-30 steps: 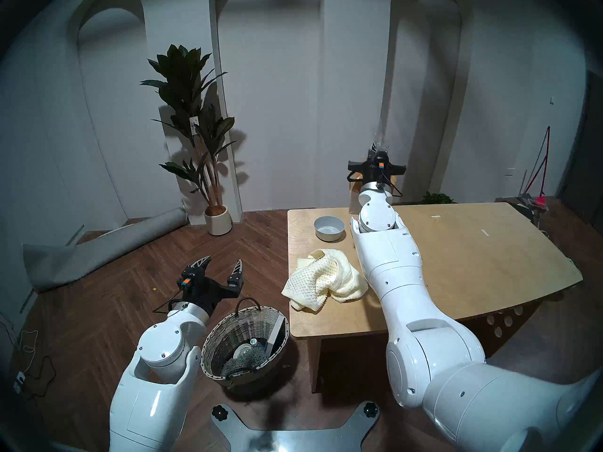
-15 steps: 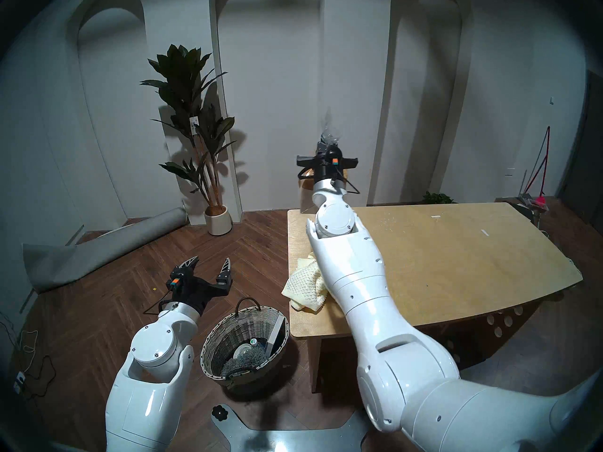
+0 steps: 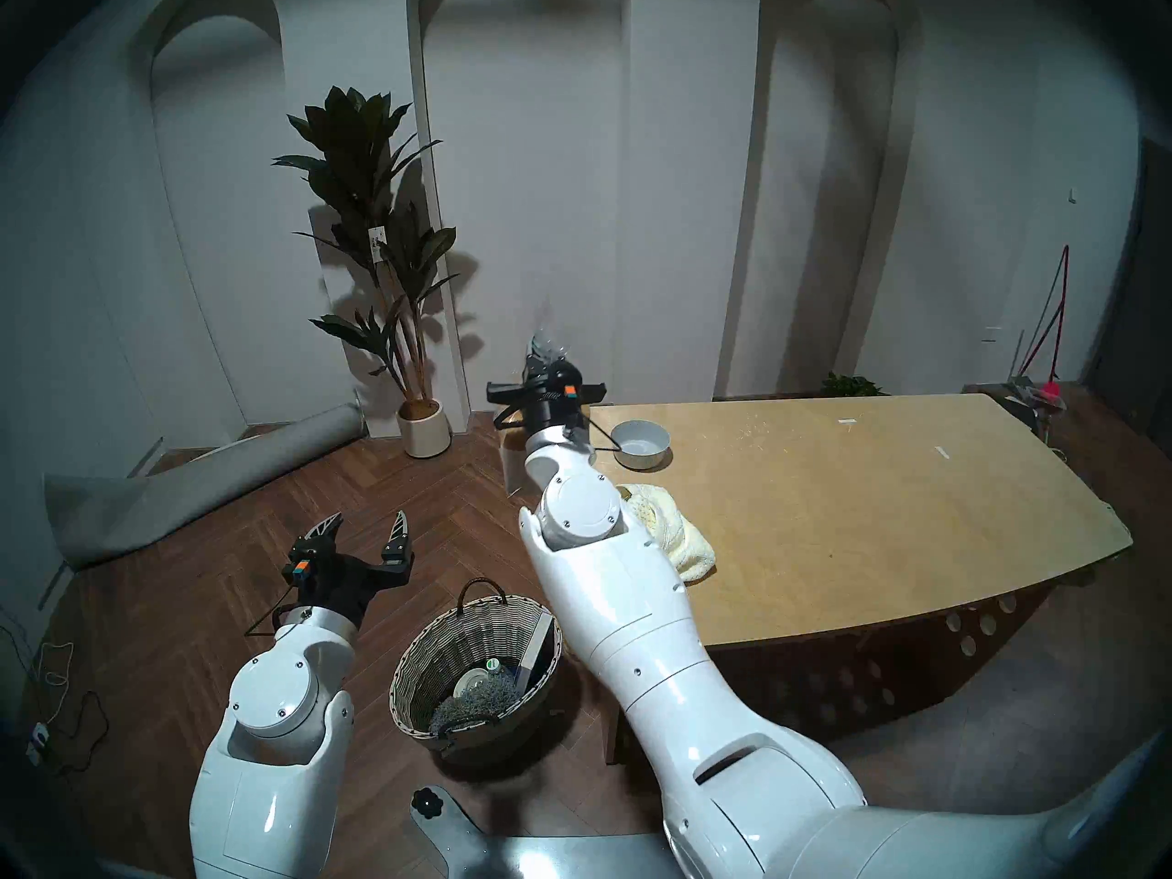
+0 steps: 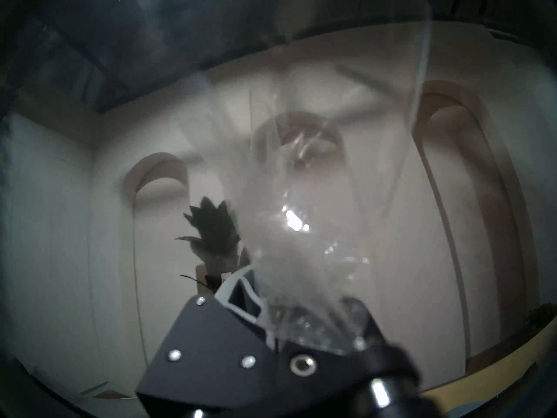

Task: Load the items into the basket from the rear

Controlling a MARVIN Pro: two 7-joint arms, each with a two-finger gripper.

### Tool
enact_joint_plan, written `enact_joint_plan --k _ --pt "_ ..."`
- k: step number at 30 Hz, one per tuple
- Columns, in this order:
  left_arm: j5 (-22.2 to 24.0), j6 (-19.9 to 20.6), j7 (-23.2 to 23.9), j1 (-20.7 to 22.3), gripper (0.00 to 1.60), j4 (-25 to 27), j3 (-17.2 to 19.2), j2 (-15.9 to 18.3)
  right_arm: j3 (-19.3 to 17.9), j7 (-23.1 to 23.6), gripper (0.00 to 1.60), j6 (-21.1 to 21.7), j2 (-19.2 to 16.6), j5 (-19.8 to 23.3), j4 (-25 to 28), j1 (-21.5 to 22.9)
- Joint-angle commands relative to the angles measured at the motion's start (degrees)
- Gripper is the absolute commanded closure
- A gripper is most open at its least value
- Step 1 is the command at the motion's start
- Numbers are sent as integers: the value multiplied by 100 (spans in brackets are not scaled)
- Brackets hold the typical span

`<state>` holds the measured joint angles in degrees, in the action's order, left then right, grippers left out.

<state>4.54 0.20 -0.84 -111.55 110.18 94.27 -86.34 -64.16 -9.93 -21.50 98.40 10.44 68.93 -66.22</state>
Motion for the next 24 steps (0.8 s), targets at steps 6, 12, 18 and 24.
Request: enact_joint_plan --k 6,12,18,24 --pt "-55 -259 -64 -135 0 247 5 -28 698 -726 160 9 469 385 -641 465" --pt "-312 -299 -256 -187 0 305 11 -18 753 -1112 160 416 717 769 -1271 720" --pt "-288 -354 -333 -213 0 349 73 -60 835 -1258 160 580 954 862 -1727 986" --pt "-326 -388 -415 -174 0 338 80 -89 955 -1330 160 651 1105 912 -2069 1131"
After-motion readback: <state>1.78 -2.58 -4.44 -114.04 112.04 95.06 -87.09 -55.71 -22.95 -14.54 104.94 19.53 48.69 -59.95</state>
